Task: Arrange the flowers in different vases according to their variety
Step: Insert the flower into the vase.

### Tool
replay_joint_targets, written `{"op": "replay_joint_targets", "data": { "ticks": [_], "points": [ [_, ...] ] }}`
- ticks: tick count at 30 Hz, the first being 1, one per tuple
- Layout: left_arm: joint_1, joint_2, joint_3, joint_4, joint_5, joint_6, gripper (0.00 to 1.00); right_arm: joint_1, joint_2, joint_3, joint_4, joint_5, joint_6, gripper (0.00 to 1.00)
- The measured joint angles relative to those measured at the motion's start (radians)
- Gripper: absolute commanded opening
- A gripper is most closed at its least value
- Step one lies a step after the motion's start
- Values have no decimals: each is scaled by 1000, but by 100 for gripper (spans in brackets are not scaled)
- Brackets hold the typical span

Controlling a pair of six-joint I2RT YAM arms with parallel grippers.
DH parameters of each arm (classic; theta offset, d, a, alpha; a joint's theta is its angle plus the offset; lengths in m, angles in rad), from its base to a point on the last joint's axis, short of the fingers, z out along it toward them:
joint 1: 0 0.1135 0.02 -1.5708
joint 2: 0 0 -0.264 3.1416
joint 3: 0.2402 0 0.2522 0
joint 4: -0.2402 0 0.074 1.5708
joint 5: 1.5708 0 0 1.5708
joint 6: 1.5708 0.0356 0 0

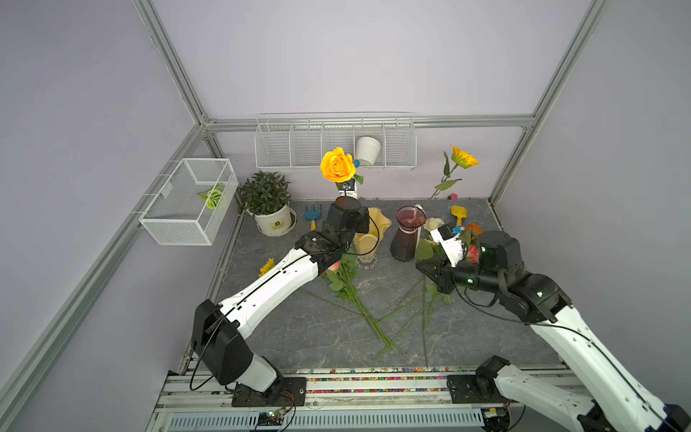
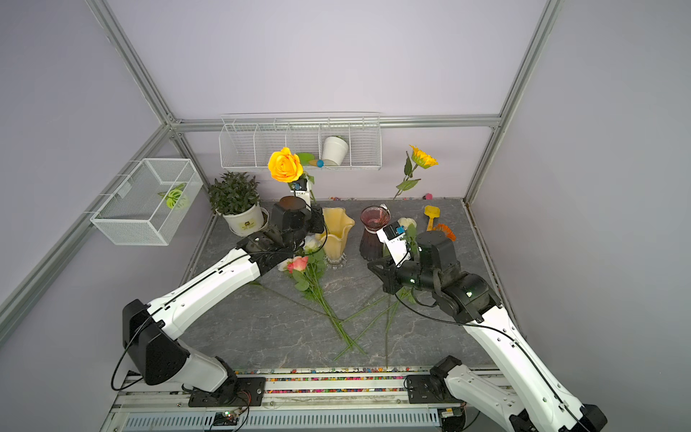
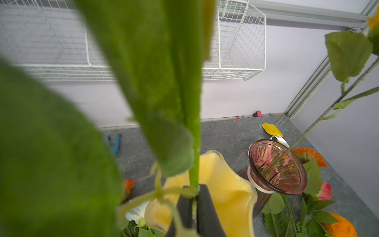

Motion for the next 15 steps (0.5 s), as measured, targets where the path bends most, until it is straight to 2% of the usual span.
{"op": "replay_joint_targets", "data": {
  "ticks": [2, 6, 9, 15],
  "points": [
    [0, 26, 22, -26, -1, -13, 35, 0, 1, -3, -1, 8, 0, 0],
    [1, 50, 51, -89, -2, -35, 35, 0, 4, -3, -2, 19, 0, 0],
    [1, 64, 82, -137, -2, -51, 39, 0, 4, -3, -2, 25, 0, 0],
    [1, 61, 111, -211, 13, -89, 68, 0, 4, -3, -10, 32, 0, 0]
  ]
}}
